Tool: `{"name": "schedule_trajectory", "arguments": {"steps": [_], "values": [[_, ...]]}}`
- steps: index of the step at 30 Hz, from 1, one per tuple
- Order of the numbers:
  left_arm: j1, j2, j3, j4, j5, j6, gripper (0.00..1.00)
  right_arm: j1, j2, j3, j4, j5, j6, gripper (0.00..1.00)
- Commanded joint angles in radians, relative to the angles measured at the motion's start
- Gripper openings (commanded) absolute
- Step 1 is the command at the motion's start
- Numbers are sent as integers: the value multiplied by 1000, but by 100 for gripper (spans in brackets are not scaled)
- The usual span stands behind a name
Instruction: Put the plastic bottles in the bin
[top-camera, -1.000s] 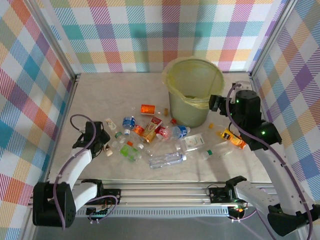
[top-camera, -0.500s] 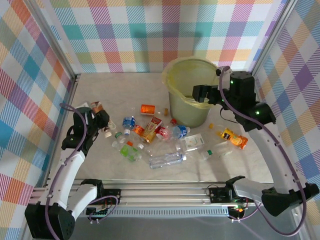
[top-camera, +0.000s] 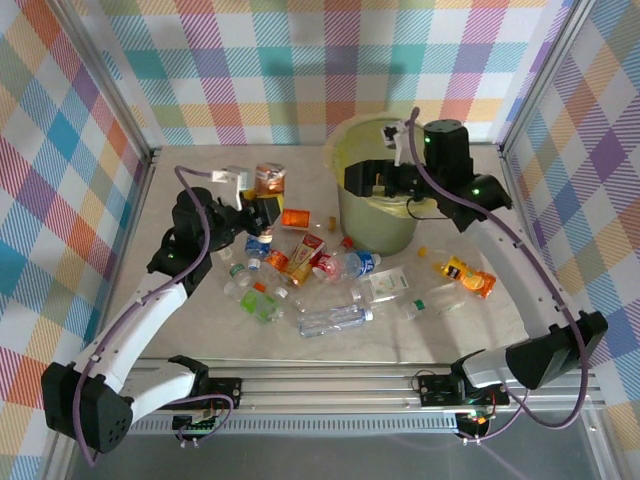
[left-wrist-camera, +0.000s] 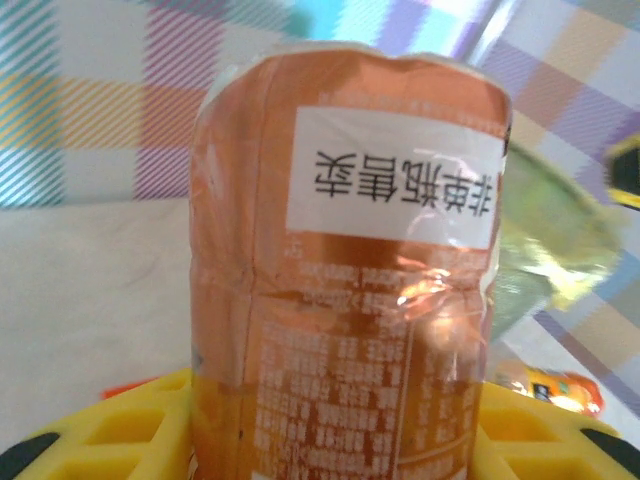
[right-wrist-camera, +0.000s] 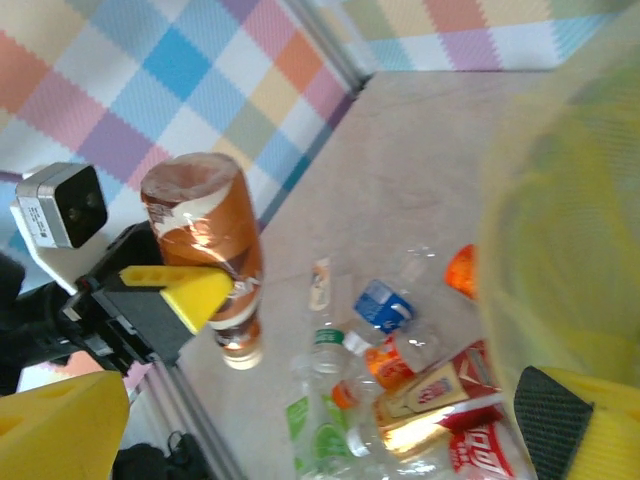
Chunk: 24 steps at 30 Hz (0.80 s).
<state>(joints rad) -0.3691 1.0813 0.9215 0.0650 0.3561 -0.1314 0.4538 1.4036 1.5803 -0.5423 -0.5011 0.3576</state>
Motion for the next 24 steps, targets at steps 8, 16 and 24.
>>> {"name": "schedule_trajectory", "arguments": {"steps": [8,16,24], "values": [[-93,58,116,77,160,166,23,127,137,162,23,-108,-26,100],[-119,80,140,65,178,187,23,170,203,209,31,-109,-35,97],[-140,94,158,42,185,208,23,184,254,228,51,-104,-28,86]]}}
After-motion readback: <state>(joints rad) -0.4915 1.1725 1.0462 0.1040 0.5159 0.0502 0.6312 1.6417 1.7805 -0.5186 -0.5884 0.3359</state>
